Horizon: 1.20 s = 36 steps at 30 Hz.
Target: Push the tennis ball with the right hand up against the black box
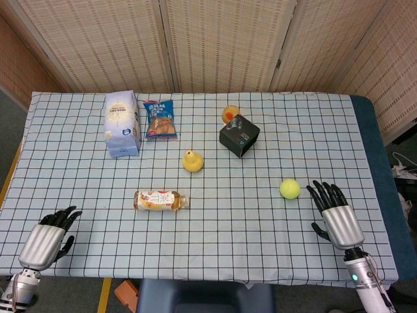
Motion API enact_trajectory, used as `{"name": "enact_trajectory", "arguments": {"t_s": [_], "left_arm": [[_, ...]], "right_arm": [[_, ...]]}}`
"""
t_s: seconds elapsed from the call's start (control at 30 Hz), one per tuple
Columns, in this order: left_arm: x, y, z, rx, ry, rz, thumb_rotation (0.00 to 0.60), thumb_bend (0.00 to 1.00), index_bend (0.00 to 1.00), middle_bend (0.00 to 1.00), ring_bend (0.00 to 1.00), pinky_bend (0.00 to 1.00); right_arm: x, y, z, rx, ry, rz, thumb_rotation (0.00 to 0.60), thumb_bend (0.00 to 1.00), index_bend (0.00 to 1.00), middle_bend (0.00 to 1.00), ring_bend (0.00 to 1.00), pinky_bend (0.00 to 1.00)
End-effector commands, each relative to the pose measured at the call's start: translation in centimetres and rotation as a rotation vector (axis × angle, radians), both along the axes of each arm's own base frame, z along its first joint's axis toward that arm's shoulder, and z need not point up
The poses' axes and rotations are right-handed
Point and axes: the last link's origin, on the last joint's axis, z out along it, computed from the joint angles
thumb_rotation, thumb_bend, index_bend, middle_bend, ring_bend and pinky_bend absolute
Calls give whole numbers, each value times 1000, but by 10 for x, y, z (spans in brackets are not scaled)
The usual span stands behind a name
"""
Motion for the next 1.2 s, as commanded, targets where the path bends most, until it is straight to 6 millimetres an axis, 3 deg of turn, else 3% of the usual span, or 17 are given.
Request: {"name": "enact_trajectory", "arguments": {"t_s": [0.03, 0.67, 0.77, 0.9, 1.07, 1.13, 1.2], "left_arm": [[0, -1, 0, 0, 2, -1, 600, 465, 200, 115, 192, 301], [0, -3, 3, 10, 3, 1, 600, 465, 200, 138, 192, 301], [1, -6, 3, 11, 2, -3, 600, 465, 199, 142, 192, 301], [3, -8, 3, 12, 3, -7, 600, 466, 199, 164, 193, 301], [2, -7, 1, 4, 8, 1, 600, 465, 200, 169, 193, 301], [2, -7, 1, 4, 6, 0, 600, 465, 200, 169, 194, 301], [2, -7, 2, 7, 3, 1, 600, 466, 200, 170, 193, 301]], "right_arm": [[0, 0, 0, 2, 0, 0, 600, 146, 0, 0, 0, 83], [1, -4, -4, 20, -12, 50, 600, 155, 0, 0, 0, 80], [1, -4, -4, 28, -23, 83, 600, 233, 0, 0, 0, 79], [-1, -6, -3, 18, -22, 95, 600, 412, 0, 0, 0, 103], [-4, -12, -3, -35, 37, 70, 600, 616, 15, 6, 5, 270], [-3, -14, -4, -71, 57, 66, 600, 677, 114, 111, 88, 374], [-3, -16, -6, -88, 74, 74, 600, 733, 347, 326, 288, 472]]}}
